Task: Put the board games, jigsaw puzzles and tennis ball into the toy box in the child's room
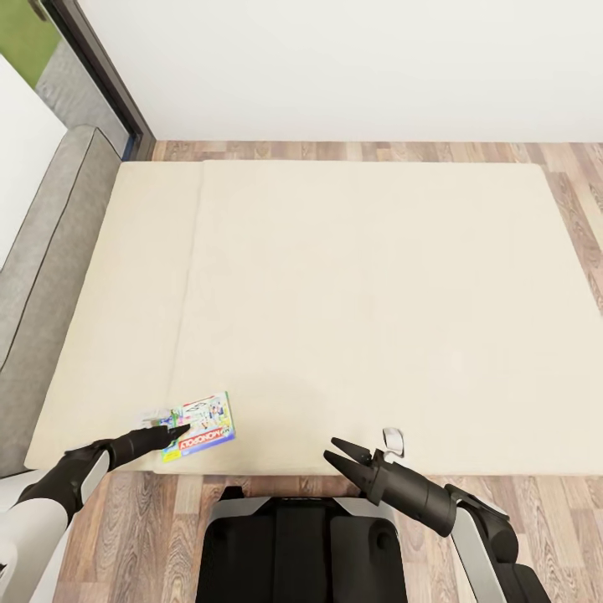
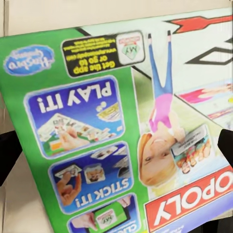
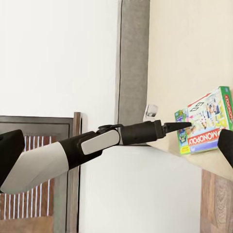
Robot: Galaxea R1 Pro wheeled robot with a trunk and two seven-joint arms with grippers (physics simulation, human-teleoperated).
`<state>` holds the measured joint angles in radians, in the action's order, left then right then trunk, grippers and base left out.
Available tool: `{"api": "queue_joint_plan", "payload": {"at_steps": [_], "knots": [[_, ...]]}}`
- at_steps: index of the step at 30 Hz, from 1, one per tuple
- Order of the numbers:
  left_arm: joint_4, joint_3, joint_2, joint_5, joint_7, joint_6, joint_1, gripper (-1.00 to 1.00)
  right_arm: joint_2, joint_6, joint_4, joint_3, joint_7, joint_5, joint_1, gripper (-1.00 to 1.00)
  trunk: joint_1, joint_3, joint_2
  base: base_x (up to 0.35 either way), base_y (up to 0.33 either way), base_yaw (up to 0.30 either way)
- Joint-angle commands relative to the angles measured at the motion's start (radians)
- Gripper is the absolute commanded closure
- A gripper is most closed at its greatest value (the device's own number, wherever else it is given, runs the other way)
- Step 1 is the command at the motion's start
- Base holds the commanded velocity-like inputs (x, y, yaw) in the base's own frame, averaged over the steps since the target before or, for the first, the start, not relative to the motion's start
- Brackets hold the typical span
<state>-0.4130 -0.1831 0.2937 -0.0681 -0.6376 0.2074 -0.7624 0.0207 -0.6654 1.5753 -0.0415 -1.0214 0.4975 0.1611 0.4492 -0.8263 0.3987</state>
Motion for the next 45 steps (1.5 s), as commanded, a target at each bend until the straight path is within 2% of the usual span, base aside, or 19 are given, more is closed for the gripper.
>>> {"api": "queue_joint_plan", "payload": {"at_steps": [1,24,45], "knots": [[0.0,-0.001,-0.008,-0.016,-0.008,0.013,0.0,-1.0,0.001,-0.007,0.0,-0.001,-0.002,0.003,0.0,-1.0,0.001,-0.001,0.001,0.0,0.0,0.0],[0.0,-0.001,-0.008,-0.016,-0.008,0.013,0.0,-1.0,0.001,-0.007,0.0,0.0,-0.002,0.003,0.001,-1.0,0.001,-0.001,0.001,0.0,-0.044,0.0],[0.0,-0.001,-0.008,-0.015,-0.008,0.013,0.0,-1.0,0.001,-0.007,0.0,-0.001,-0.002,0.003,0.001,-1.0,0.001,-0.001,0.001,0.0,-0.11,0.0]]}}
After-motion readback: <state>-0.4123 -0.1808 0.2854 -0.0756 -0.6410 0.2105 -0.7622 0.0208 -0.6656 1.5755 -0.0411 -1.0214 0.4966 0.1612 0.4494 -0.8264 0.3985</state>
